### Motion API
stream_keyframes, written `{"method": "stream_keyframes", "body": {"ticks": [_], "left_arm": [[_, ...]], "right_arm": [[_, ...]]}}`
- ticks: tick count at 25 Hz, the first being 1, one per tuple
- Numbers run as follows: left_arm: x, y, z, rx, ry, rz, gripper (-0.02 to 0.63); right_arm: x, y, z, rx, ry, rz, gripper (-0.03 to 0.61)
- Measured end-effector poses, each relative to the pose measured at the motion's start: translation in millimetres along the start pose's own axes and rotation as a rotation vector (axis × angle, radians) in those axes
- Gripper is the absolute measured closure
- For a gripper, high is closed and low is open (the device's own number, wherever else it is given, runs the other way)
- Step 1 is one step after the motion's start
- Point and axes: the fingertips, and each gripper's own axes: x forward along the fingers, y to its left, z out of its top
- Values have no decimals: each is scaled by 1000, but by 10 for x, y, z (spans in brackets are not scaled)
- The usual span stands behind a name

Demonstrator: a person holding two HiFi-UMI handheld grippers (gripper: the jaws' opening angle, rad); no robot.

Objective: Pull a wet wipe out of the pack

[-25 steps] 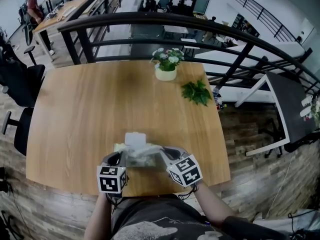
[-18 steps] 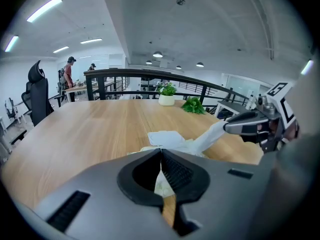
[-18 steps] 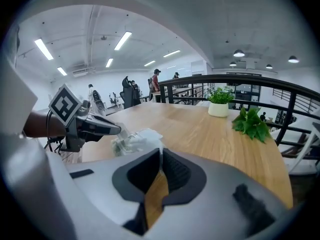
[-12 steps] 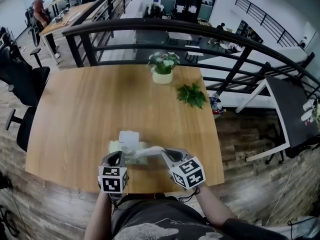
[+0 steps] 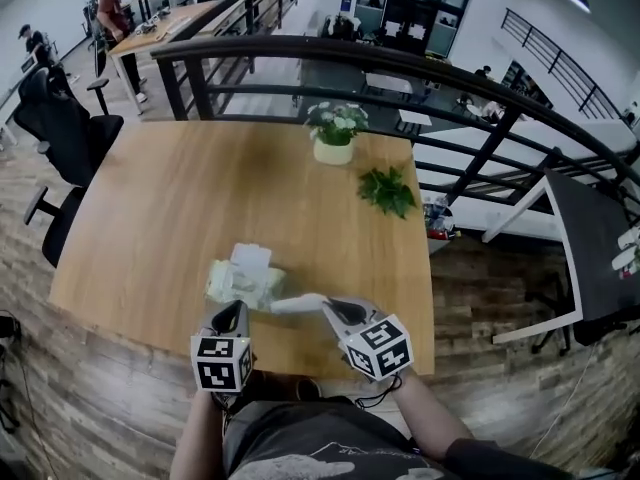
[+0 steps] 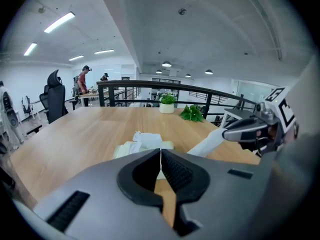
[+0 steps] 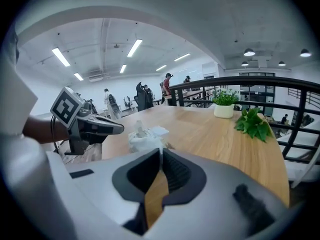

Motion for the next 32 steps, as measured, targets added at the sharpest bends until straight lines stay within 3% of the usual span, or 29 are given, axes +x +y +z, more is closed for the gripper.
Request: {"method": "stream_keyframes", "body": {"ticks": [6,15,32], "left_arm": [[-267,-27,-152,-98,-21,44,598],[-591,-24,-234,-130,-49,86,598],[-1610,-366,-1097,-272,-74,158,598]], "right_arm": [[-24,98,-133,-6,13,71,543],[7,290,-214,-10,25,133,543],[-522,885,-589,-63,34,162,543]]}}
